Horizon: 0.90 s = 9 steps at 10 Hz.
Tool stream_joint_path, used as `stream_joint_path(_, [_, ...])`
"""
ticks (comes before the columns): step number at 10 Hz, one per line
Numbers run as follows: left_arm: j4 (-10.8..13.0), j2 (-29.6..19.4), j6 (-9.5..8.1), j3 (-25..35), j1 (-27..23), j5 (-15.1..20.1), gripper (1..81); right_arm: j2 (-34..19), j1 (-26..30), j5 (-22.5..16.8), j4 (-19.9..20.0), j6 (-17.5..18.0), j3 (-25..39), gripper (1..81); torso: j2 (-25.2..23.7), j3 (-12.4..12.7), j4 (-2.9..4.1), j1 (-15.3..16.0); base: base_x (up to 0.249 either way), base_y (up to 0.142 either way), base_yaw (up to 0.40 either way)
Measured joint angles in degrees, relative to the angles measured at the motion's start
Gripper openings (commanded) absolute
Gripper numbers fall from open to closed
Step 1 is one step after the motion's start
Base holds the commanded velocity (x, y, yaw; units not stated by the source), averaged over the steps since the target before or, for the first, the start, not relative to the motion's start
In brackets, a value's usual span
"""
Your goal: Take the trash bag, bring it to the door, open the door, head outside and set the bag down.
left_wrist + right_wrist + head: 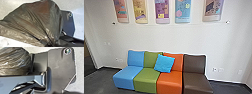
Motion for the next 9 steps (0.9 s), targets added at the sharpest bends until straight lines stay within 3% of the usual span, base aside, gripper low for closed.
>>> stream_joint_path(7, [0.0, 0.0, 0.0, 0.0, 0.2, 0.0, 1.0, 1.2, 0.0, -0.3, 0.2, 0.0, -0.3, 81.1, 0.0, 0.0, 0.0, 0.0, 0.0, 0.0, -0.227])
stream_joint_path(9, [0.0, 0.0, 0.0, 0.0, 0.2, 0.0, 1.0, 2.4, -0.3, -0.3, 2.6, -1.1, -2.5, 81.1, 0.0, 0.0, 0.0, 0.0, 0.0, 0.0, -0.227])
